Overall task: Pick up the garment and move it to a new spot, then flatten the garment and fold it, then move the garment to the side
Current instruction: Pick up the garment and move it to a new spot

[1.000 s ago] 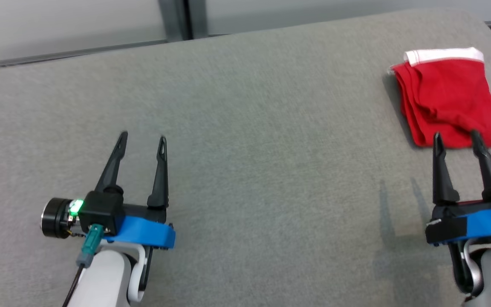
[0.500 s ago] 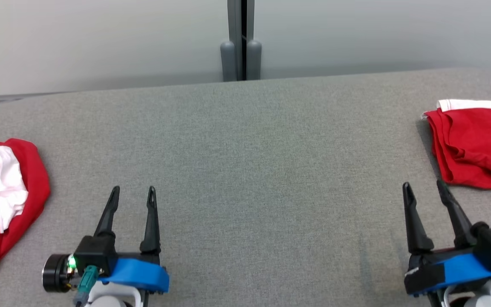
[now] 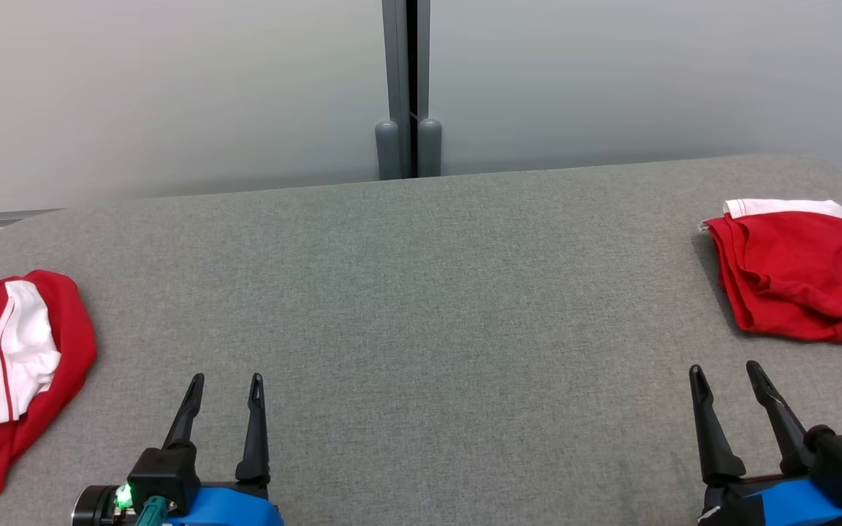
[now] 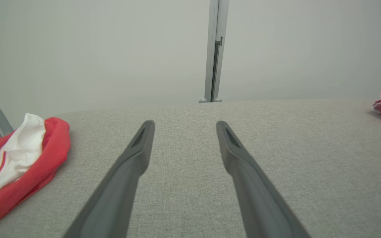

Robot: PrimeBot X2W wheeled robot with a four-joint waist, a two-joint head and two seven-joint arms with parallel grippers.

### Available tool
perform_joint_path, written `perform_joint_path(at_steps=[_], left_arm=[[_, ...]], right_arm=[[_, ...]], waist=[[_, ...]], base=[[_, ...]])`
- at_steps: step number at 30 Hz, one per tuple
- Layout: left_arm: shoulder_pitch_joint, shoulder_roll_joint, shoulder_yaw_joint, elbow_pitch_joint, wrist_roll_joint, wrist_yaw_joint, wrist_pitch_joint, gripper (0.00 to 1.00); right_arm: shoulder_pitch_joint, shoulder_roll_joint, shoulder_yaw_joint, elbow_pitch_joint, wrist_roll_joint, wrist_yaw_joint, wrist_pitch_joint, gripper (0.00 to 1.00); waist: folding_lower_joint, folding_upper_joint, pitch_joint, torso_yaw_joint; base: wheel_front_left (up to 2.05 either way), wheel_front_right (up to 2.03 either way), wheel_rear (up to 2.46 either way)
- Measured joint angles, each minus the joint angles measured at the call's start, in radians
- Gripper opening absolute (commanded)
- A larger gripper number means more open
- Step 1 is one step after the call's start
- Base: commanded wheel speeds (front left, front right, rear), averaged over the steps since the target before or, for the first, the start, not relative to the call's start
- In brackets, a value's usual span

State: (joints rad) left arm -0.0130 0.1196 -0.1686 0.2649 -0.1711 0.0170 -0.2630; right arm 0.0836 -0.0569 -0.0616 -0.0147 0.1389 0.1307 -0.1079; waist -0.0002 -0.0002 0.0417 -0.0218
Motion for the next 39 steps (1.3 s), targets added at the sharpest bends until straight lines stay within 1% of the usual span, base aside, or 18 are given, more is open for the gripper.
perform_joint_path(at_steps=[8, 13, 16, 17, 18, 21, 29, 35, 39], left_arm=[[-0.004, 0.000, -0.002, 0.003, -0.001, -0.001, 0.000, 1.00], [-0.027, -0.008, -0.008, -0.005, 0.000, -0.008, 0.000, 1.00], [-0.049, -0.013, -0.009, -0.012, 0.002, -0.011, 0.000, 1.00], [-0.049, -0.013, -0.009, -0.012, 0.002, -0.011, 0.000, 1.00], [-0.064, -0.017, -0.004, -0.016, 0.001, -0.013, 0.000, 1.00], [-0.076, -0.021, 0.018, -0.024, -0.007, -0.009, 0.000, 1.00], [-0.070, -0.020, 0.088, -0.040, -0.020, -0.001, 0.000, 1.00], [-0.054, -0.028, 0.128, -0.056, -0.024, 0.001, 0.000, 1.00], [-0.056, -0.032, 0.148, -0.056, -0.028, -0.005, 0.000, 1.00]], right_arm=[[0.005, 0.003, -0.002, -0.008, 0.000, 0.000, 0.000, 1.00], [0.006, 0.004, -0.018, -0.012, -0.007, 0.000, -0.002, 1.00], [0.007, 0.004, -0.019, -0.033, -0.013, 0.000, -0.002, 1.00], [0.007, 0.004, -0.019, -0.033, -0.013, 0.000, -0.002, 1.00], [0.007, 0.004, -0.012, -0.049, -0.017, 0.000, 0.001, 1.00], [-0.001, -0.004, 0.002, -0.069, -0.016, 0.000, 0.011, 1.00], [-0.036, -0.051, 0.063, -0.096, -0.016, 0.000, 0.040, 1.00], [-0.046, -0.071, 0.086, -0.117, -0.014, 0.000, 0.054, 1.00], [-0.053, -0.077, 0.084, -0.138, -0.016, 0.000, 0.067, 1.00]], waist=[[0.0003, 0.0003, 0.006, 0.000], [0.0002, 0.0002, 0.009, 0.031], [0.0003, 0.0002, 0.009, 0.073], [0.0003, 0.0002, 0.009, 0.073], [0.0003, 0.0002, 0.010, 0.109], [0.0002, 0.0002, 0.017, 0.164], [0.0002, 0.0002, 0.040, 0.307], [0.0002, 0.0002, 0.062, 0.382], [0.0002, 0.0002, 0.093, 0.405]], base=[[0.00, 0.00, 0.00], [0.00, 0.00, 0.00], [0.00, 0.00, 0.00], [0.00, 0.00, 0.00], [0.00, 0.00, 0.00], [0.00, 0.00, 0.00], [0.00, 0.00, 0.00], [0.00, 0.00, 0.00], [0.00, 0.00, 0.00]])
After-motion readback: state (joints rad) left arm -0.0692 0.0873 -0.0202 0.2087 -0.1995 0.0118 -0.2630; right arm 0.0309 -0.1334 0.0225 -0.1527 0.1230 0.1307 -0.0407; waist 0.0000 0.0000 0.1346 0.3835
